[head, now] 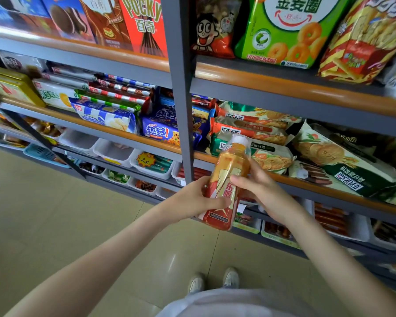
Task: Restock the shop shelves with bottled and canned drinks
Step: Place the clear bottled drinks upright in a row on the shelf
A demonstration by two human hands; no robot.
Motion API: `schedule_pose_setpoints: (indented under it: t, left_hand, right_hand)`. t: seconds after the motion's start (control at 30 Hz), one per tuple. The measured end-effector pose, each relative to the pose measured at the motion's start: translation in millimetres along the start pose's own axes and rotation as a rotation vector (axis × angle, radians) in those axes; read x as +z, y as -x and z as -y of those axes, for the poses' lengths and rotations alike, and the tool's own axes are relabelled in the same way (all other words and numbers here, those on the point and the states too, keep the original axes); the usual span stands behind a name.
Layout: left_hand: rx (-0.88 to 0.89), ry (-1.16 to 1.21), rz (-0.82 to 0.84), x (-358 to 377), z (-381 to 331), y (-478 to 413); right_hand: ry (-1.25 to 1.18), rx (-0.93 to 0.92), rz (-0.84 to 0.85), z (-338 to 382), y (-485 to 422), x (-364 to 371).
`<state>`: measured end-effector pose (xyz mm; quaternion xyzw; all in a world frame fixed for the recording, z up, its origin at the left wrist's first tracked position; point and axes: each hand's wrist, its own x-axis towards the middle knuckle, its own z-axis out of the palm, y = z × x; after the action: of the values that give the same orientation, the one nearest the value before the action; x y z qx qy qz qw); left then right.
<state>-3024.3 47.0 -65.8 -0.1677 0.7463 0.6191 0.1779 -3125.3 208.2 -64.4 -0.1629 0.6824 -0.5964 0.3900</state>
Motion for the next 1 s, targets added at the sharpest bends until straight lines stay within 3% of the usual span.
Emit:
schedule_pose_setpoints:
  t: [0.1, 0.17, 0.4, 0.57, 0.63, 0.77, 1.0]
  left_hand:
    - [0.21, -0.455, -0.218, 1, 0, 1]
    - [0.343, -0.632, -0.358, -1, 3, -4]
    - [0.704, -0.9, -0.536, -18, 3, -20]
    - [0.915, -0.959, -0.617, -22, -1, -29]
    - [0.941, -0.91, -0.614, -20, -3, -30]
    - [0.864, -0.774, -0.573, -13, -10, -28]
    - [0.595, -0.477, -0.533, 6, -49, -12]
  right_hand:
    - [-0.017, -0.053, -0.038, 2, 4, -1]
    - [-0.065, -0.143, -0.094, 1, 10, -1]
    - [0.25, -0.52, -0.19, -6, 30, -11]
    - [0.408, -0.717, -0.248, -7, 39, -19]
    - [0.491, -0.84, -0.285, -8, 40, -20]
    - [0.884, -1.11, -0.323, 4, 36, -23]
    - [0.94, -0.958, -0.351, 34, 29, -20]
